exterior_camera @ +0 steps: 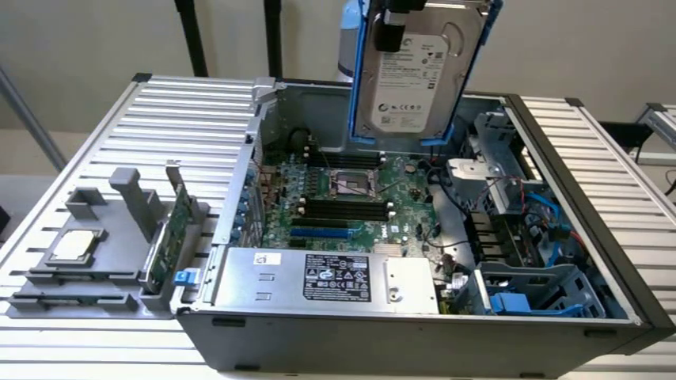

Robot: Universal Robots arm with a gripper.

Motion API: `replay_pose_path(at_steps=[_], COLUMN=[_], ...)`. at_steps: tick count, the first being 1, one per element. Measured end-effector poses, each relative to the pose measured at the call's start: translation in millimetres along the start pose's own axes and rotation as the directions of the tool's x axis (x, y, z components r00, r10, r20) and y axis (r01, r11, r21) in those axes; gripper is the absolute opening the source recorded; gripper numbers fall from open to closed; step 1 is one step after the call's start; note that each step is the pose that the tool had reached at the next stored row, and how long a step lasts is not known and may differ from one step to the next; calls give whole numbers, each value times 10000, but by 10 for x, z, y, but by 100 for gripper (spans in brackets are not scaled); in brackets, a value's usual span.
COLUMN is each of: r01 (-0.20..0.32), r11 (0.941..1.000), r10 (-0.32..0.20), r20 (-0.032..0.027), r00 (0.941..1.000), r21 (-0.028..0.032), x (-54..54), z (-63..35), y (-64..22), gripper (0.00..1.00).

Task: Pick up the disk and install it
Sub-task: 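Pick up the disk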

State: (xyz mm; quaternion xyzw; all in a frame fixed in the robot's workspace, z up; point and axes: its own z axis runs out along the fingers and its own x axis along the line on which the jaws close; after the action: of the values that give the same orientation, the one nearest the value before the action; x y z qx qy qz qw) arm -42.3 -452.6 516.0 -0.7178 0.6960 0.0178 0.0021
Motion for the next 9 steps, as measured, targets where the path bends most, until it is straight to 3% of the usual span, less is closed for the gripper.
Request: replay_pose_path(at_steps=[9], r01=[0], r11=[10000], r10=[0], r20=[1], r00=[10000], r21=[-2], x=[235], z=[-10], y=[-274], gripper=[33])
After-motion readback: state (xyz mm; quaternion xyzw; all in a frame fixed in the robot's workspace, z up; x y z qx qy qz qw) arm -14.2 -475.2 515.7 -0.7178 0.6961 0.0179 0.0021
